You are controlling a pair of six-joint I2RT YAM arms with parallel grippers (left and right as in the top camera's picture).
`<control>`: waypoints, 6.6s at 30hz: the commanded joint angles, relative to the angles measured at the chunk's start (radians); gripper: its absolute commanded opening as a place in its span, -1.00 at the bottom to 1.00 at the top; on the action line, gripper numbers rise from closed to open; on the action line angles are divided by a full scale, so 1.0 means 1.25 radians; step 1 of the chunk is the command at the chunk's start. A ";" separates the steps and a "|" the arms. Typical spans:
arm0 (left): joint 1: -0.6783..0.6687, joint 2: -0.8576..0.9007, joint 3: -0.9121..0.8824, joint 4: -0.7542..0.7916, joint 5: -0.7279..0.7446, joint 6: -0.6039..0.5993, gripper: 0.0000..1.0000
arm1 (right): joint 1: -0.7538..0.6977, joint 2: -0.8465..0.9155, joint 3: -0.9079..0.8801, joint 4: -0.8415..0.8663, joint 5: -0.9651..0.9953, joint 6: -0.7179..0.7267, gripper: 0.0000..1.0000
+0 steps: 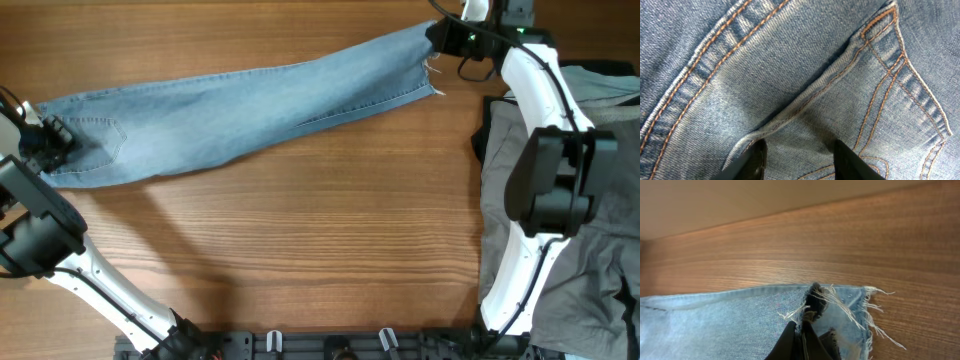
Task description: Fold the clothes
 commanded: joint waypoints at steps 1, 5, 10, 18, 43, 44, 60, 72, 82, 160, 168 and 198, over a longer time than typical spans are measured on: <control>0.002 0.035 -0.007 0.008 -0.032 -0.005 -0.07 | -0.016 0.071 0.001 0.001 0.043 0.038 -0.56; 0.002 0.035 -0.007 0.012 -0.032 -0.005 0.09 | -0.036 0.074 0.001 -0.026 0.055 0.041 0.86; 0.001 0.035 -0.007 0.018 -0.032 -0.005 0.27 | -0.069 0.089 -0.001 -0.187 0.024 -0.010 0.75; -0.008 0.030 -0.007 0.013 -0.025 -0.005 0.28 | 0.033 0.148 -0.001 -0.143 0.051 -0.042 0.63; -0.077 -0.277 -0.007 -0.046 0.010 -0.005 0.29 | -0.260 -0.232 0.167 -0.336 0.209 -0.029 -0.92; -0.083 -0.293 -0.007 -0.047 0.010 -0.005 0.29 | -0.272 -0.249 0.188 -0.334 0.176 -0.008 -0.92; -0.142 -0.414 -0.007 -0.118 0.010 -0.005 0.29 | 0.330 -0.295 0.224 -0.315 0.209 0.060 -0.91; -0.148 -0.415 -0.007 -0.128 0.010 -0.001 0.29 | 0.210 -0.281 0.224 -0.379 0.707 -0.024 -0.92; -0.148 -0.415 -0.007 -0.134 0.010 -0.001 0.29 | -0.227 -0.281 0.224 -0.435 0.466 0.079 -0.92; -0.495 -0.030 -0.008 -0.132 0.342 0.002 1.00 | 0.207 -0.005 -0.270 -0.302 0.061 0.186 -0.78; -0.562 0.052 -0.008 -0.087 0.370 0.002 0.72 | 0.207 -0.005 -0.270 -0.296 0.060 0.185 -0.78; -0.615 -0.299 0.093 -0.424 0.112 -0.093 -0.92 | 0.462 0.051 -0.240 0.211 -0.079 0.232 -0.91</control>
